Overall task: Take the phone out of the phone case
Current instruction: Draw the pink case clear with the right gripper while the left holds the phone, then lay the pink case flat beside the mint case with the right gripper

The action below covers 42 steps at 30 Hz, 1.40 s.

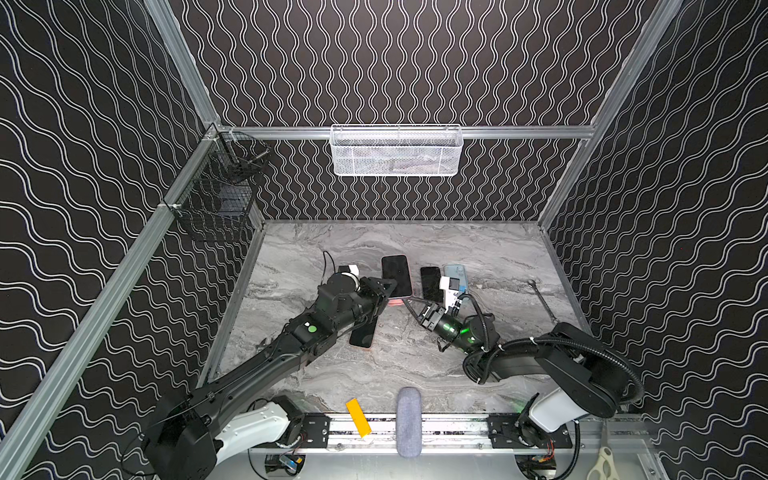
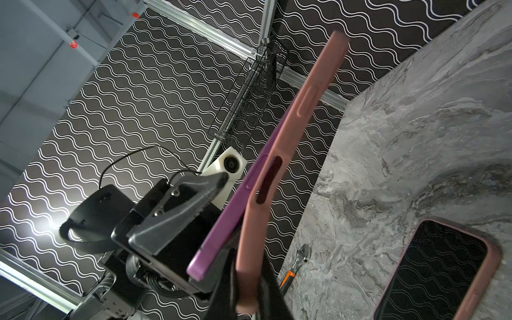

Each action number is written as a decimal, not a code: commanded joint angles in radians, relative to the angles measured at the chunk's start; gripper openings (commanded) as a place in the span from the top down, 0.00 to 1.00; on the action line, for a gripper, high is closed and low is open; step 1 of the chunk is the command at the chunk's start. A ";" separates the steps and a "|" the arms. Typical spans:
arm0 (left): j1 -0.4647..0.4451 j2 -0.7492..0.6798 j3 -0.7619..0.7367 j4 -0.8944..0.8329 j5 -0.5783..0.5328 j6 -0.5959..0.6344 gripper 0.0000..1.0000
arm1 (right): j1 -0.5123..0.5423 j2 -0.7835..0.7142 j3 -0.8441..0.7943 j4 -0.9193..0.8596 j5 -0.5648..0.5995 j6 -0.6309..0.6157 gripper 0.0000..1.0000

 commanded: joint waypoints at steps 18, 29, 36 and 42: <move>0.002 -0.029 0.074 0.052 0.096 0.021 1.00 | -0.026 0.056 -0.013 -0.011 0.010 -0.090 0.95; 0.002 -0.108 0.065 0.055 0.091 0.017 1.00 | -0.116 0.026 -0.050 -0.055 0.007 -0.146 0.95; 0.015 -0.118 0.065 0.054 0.065 0.108 1.00 | -0.312 -0.195 -0.139 -0.278 -0.111 -0.198 0.94; 0.087 -0.099 0.075 0.054 0.127 0.184 1.00 | -0.596 -0.454 -0.089 -0.818 -0.272 -0.370 0.88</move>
